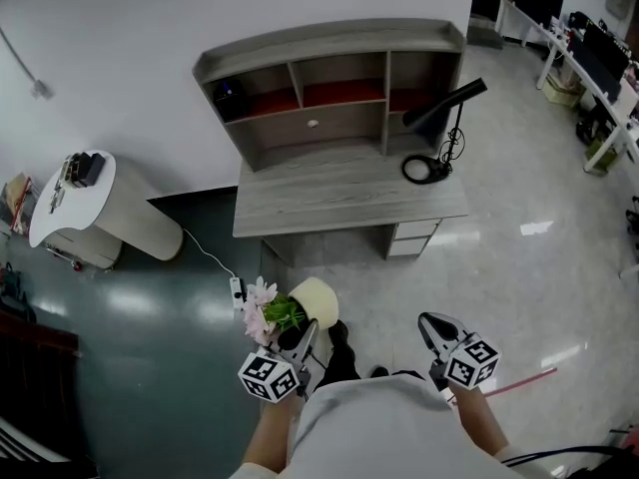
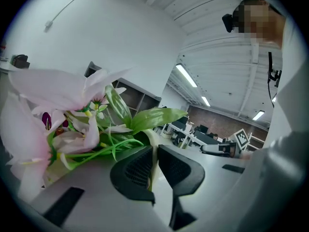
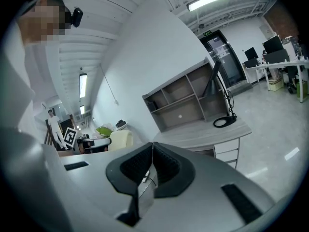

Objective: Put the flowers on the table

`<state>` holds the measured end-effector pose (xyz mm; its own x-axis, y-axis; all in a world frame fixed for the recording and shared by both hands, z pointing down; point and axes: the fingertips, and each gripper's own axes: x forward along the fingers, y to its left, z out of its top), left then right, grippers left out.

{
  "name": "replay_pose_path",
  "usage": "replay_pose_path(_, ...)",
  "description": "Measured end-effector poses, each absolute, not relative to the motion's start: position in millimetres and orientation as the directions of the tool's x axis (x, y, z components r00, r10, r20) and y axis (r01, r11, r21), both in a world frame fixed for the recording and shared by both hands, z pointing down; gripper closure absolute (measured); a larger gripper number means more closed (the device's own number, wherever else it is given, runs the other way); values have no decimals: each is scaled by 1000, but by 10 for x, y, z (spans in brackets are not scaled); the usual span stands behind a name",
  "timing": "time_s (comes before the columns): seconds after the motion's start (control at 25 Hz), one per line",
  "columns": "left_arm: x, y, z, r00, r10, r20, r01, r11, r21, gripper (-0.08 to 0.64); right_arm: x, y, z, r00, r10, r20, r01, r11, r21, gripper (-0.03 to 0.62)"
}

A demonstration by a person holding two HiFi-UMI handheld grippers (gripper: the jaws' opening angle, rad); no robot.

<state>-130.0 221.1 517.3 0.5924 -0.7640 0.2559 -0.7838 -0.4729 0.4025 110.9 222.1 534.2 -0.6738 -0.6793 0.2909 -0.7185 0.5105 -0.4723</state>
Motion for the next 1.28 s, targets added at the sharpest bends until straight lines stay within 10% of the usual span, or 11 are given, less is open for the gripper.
replay_pose_path(1.28,-2072,-255,5292,760,-586,281,-648,-658,383,509,175,127,5158,-518,-795,315,-820,357,-447,574)
